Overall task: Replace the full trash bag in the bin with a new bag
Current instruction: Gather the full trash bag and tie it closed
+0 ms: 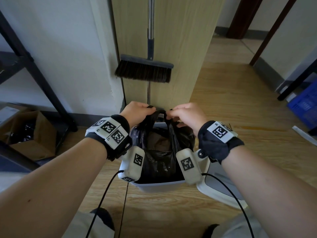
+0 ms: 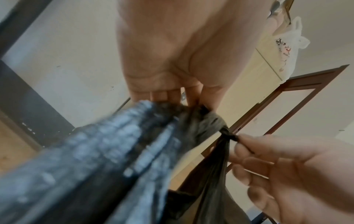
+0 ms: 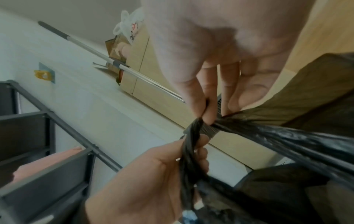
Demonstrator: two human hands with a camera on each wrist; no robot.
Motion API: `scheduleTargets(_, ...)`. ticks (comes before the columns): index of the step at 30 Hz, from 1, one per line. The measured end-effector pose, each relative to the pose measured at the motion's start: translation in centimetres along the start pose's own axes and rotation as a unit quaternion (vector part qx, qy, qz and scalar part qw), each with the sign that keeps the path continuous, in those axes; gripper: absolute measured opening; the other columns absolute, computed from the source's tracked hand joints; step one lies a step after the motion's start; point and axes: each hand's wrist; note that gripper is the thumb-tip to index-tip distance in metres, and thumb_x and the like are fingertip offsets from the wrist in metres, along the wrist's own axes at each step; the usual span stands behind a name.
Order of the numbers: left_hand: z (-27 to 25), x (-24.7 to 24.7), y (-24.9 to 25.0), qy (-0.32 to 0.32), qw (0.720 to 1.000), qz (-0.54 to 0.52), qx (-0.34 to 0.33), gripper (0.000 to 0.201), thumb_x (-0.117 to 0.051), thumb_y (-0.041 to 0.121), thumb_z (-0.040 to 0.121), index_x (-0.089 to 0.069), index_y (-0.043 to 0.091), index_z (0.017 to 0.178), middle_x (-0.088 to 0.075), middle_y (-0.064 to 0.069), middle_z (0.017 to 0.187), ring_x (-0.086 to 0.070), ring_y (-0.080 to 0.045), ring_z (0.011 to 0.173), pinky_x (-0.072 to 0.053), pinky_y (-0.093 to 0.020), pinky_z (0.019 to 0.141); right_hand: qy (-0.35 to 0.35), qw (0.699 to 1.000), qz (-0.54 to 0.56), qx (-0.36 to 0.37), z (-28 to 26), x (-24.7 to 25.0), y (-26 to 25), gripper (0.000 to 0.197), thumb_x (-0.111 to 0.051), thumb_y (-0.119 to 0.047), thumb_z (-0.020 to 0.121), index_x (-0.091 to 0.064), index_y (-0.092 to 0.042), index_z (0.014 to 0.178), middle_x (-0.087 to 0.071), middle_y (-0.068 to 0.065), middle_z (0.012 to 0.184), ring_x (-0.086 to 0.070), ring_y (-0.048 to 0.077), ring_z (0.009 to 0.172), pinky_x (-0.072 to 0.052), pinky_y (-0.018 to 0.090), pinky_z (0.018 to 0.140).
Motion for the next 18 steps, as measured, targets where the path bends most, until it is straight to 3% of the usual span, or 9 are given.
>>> scheduleTargets(3, 0.2, 0.3, -0.3, 0.036, 0.999, 0.017, -0.010, 0.021, -0.058, 0.023, 0.091, -0.065, 0.015, 0.073, -0.062, 0.000, 0.069, -0.056, -0.013, 0.063, -0.046, -0.020, 0.061, 0.055, 0.990, 0.129, -0.001, 0.3, 0.4, -0.5, 0.011, -0.062, -0.014, 0.087, -0.065, -0.012, 0.077, -0.065, -0.004, 0.072, -0.053, 0.008, 0.057, -0.043, 0.014, 0.043)
scheduleTargets(6, 0.3, 0.3, 0.1, 0.058, 0.998, -0.009, -0.010, 0.026, -0.054, 0.024, 0.092, -0.061, 0.016, 0.069, -0.060, 0.002, 0.069, -0.054, -0.009, 0.062, -0.044, -0.019, 0.058, -0.022, 0.941, 0.336, -0.023, 0.3, 0.1, -1.2, 0.025, -0.048, -0.014, 0.096, -0.052, -0.012, 0.072, -0.071, 0.004, 0.078, -0.060, 0.010, 0.047, -0.044, 0.016, 0.037)
scheduleTargets(8, 0.4, 0.2, 0.4, 0.052, 0.995, -0.084, 0.007, 0.030, -0.051, 0.024, 0.094, -0.054, 0.017, 0.065, -0.059, 0.004, 0.068, -0.055, -0.008, 0.062, -0.043, -0.020, 0.058, -0.077, 0.918, 0.385, -0.053, 0.3, -0.2, -1.1, 0.031, -0.042, -0.018, 0.098, -0.049, -0.014, 0.068, -0.073, 0.005, 0.073, -0.061, 0.010, 0.044, -0.048, 0.017, 0.039)
scheduleTargets(9, 0.3, 0.2, 0.5, 0.047, 0.992, -0.116, 0.016, 0.032, -0.050, 0.024, 0.094, -0.051, 0.017, 0.063, -0.060, 0.004, 0.067, -0.056, -0.008, 0.062, -0.043, -0.021, 0.058, -0.091, 0.921, 0.373, -0.064, 0.4, -0.2, -1.0, 0.032, -0.041, -0.018, 0.098, -0.048, -0.014, 0.068, -0.072, 0.004, 0.067, -0.059, 0.009, 0.041, -0.047, 0.017, 0.039)
scheduleTargets(11, 0.4, 0.5, 0.2, 0.041, 0.991, -0.126, 0.035, 0.034, -0.050, 0.022, 0.094, -0.049, 0.016, 0.061, -0.062, 0.003, 0.068, -0.058, -0.006, 0.057, -0.045, -0.019, 0.056, -0.090, 0.961, 0.255, -0.054, 0.5, 0.0, -0.7, 0.030, -0.043, -0.017, 0.097, -0.048, -0.013, 0.067, -0.065, 0.004, 0.057, -0.048, 0.008, 0.033, -0.042, 0.017, 0.036)
scheduleTargets(12, 0.5, 0.8, -0.3, 0.041, 0.993, -0.098, 0.045, 0.034, -0.049, 0.020, 0.094, -0.048, 0.016, 0.060, -0.063, 0.002, 0.069, -0.058, -0.004, 0.052, -0.045, -0.017, 0.052, -0.083, 0.983, 0.160, -0.037, 0.7, 0.3, -0.4, 0.030, -0.044, -0.015, 0.096, -0.048, -0.013, 0.066, -0.061, 0.005, 0.056, -0.043, 0.007, 0.030, -0.039, 0.016, 0.035)
scheduleTargets(14, 0.8, 1.7, -1.6, 0.050, 0.997, 0.041, 0.043, 0.034, -0.048, 0.015, 0.093, -0.048, 0.015, 0.059, -0.064, -0.002, 0.071, -0.058, -0.002, 0.044, -0.043, -0.012, 0.043, -0.069, 0.997, -0.008, -0.015, 0.9, 0.9, 0.5, 0.031, -0.045, -0.011, 0.094, -0.048, -0.012, 0.063, -0.054, 0.007, 0.056, -0.036, 0.006, 0.026, -0.033, 0.016, 0.034)
scheduleTargets(15, 0.9, 2.3, -2.4, 0.055, 0.988, 0.137, 0.034, 0.035, -0.048, 0.014, 0.093, -0.048, 0.016, 0.058, -0.065, -0.006, 0.074, -0.062, -0.005, 0.051, -0.044, -0.013, 0.045, -0.063, 0.996, -0.060, -0.019, 1.0, 1.3, 1.2, 0.032, -0.046, -0.009, 0.093, -0.048, -0.011, 0.061, -0.053, 0.007, 0.055, -0.033, 0.006, 0.025, -0.031, 0.017, 0.034)
scheduleTargets(18, 1.2, 3.7, -4.6, 0.060, 0.933, 0.352, 0.049, 0.033, -0.046, 0.021, 0.091, -0.048, 0.016, 0.059, -0.068, -0.019, 0.096, -0.064, -0.033, 0.092, -0.047, -0.034, 0.074, -0.055, 0.985, -0.156, -0.053, 1.2, 2.0, 3.4, 0.032, -0.048, -0.009, 0.090, -0.050, -0.012, 0.058, -0.054, 0.007, 0.054, -0.036, 0.006, 0.025, -0.031, 0.020, 0.039)
Point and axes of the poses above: each hand's wrist, its own z-axis towards the middle knuckle, its own x-axis out of the back of the hand, y = z × x
